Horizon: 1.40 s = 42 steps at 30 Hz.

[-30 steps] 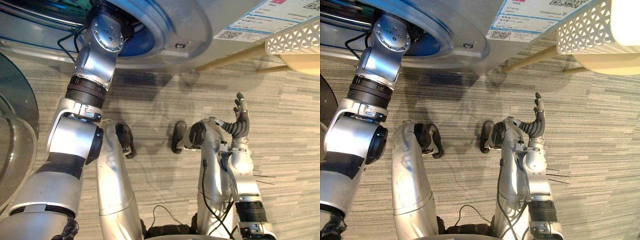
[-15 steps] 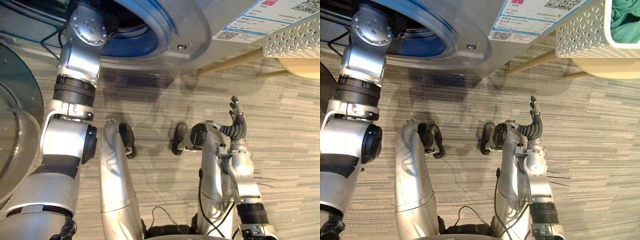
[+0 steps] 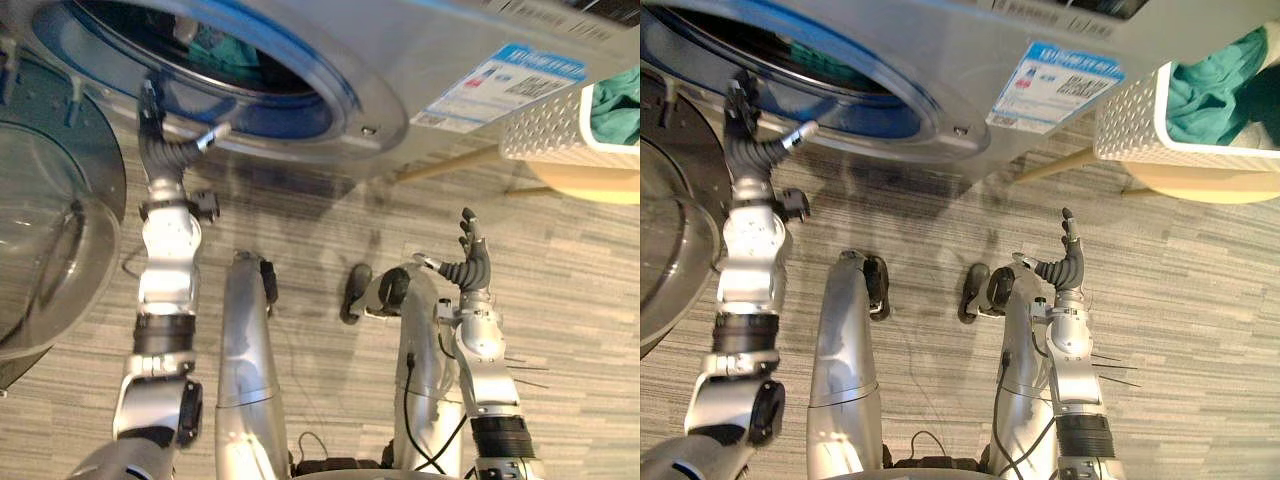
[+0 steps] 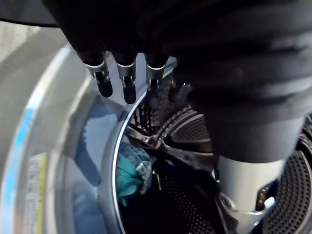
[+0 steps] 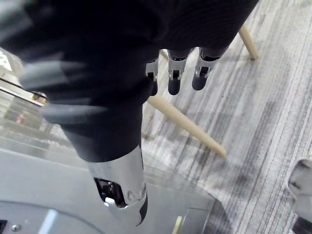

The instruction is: Pick up the laundry basket with both hands and put the clothes into the washing machine.

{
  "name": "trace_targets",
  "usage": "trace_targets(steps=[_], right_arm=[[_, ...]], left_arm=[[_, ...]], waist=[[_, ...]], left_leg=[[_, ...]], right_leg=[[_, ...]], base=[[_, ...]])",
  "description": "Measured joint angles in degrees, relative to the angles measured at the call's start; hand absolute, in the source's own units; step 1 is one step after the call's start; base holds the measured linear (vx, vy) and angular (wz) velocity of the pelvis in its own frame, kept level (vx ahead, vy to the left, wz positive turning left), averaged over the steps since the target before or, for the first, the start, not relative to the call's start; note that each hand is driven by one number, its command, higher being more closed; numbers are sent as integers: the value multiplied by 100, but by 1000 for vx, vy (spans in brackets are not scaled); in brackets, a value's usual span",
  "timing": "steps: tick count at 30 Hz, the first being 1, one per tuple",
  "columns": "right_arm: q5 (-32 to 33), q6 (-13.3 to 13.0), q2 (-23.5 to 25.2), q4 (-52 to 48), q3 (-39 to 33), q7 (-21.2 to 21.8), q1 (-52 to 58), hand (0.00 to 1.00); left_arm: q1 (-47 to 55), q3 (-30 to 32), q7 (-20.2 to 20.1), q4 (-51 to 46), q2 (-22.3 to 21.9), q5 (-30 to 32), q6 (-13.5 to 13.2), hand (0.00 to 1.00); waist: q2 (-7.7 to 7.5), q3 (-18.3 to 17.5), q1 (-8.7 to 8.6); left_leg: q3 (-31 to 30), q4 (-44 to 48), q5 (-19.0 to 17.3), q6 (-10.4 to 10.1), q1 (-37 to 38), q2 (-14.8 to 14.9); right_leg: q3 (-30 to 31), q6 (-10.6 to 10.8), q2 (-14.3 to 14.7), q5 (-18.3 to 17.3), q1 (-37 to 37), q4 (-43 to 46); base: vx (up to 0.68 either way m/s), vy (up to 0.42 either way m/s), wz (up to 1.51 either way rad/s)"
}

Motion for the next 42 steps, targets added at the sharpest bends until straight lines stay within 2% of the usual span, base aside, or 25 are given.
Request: trace_targets(steps=[6,11,15,18,22,24,28,32,34,38,40,41,42], right_arm=[[-2,73,54,-5,-64,-135,58,0],[1,73,137,6,-59,-221,117,0],[10,74,150,56,-60,-226,188,0],[24,78,154,269,-51,-218,408,0],[64,89,149,838,-43,-194,783,0],[69,94,127,1147,-46,-141,905,0],[236,121,102,1916,-39,-42,1013,0],[333,139,100,2748,-70,68,1088,0],[344,137,95,3138,-216,135,1116,0],[518,140,-108,4081,-576,178,975,0],[568,142,-156,4344,-695,184,939,0],[678,140,-163,4546,-747,185,898,0],[722,140,-162,4655,-747,189,872,0]], left_arm=[[604,319,500,-241,-852,-339,-178,0],[1107,323,685,-335,-1069,-700,-331,0],[1657,310,641,-336,-1316,-1001,-436,0],[2168,254,419,-326,-1453,-1116,-444,0],[2963,85,23,29,-1436,-1116,-459,0],[3245,38,-181,320,-1435,-1111,-463,0],[3477,-152,-490,1263,-1366,-1103,-405,0],[3540,-177,-799,2290,-1314,-832,-396,0],[3496,-174,-932,2894,-1280,-662,-390,0],[3311,-164,-1084,3807,-1196,-227,-348,0],[3253,-162,-1109,3973,-1144,-97,-347,0],[3236,-164,-1180,4102,-1049,27,-343,0],[3224,-162,-1185,4184,-1002,34,-338,0]], waist=[[19,-10,36],[27,-17,149],[56,-76,194],[68,-230,268],[90,-518,280],[144,-653,278],[180,-830,280],[237,-1352,275],[357,-1654,271],[613,-1996,234],[628,-2005,179],[622,-2008,94],[591,-2016,96]], left_leg=[[19,-30,-1,0,75,39],[34,-127,5,-13,194,81],[29,-420,45,-79,616,74],[8,-904,170,-127,1204,-18],[27,-1995,375,-192,2555,-98],[49,-2593,491,-161,3191,-100],[284,-4180,1080,-167,4631,-126],[660,-5866,1687,-112,5908,-88],[846,-6644,1947,-117,6477,-75],[1130,-7689,2306,-94,7302,-159],[1142,-7871,2385,-107,7515,-205],[1152,-7967,2386,-107,7687,-211],[1206,-7972,2385,-107,7750,-222]], right_leg=[[18,-4,44,2,44,-30],[20,-20,68,12,128,-88],[-65,-47,72,26,575,-356],[-167,-48,51,27,1195,-765],[-383,-3,46,91,2598,-1769],[-511,15,79,226,3273,-2379],[-599,106,202,775,4637,-3897],[-547,226,444,1483,5762,-5649],[-447,292,593,1864,6275,-6529],[-241,384,739,2434,7045,-7741],[-201,420,737,2496,7243,-7923],[-168,431,764,2534,7424,-8063],[-97,426,775,2564,7459,-8098]], base=[[7,-8,-2],[-1,-39,0],[22,-48,9],[62,-66,29],[125,-86,31],[156,-46,28],[158,25,10],[172,58,-17],[186,69,-30],[152,61,-30],[85,50,-7],[75,52,-14],[40,48,-27]])
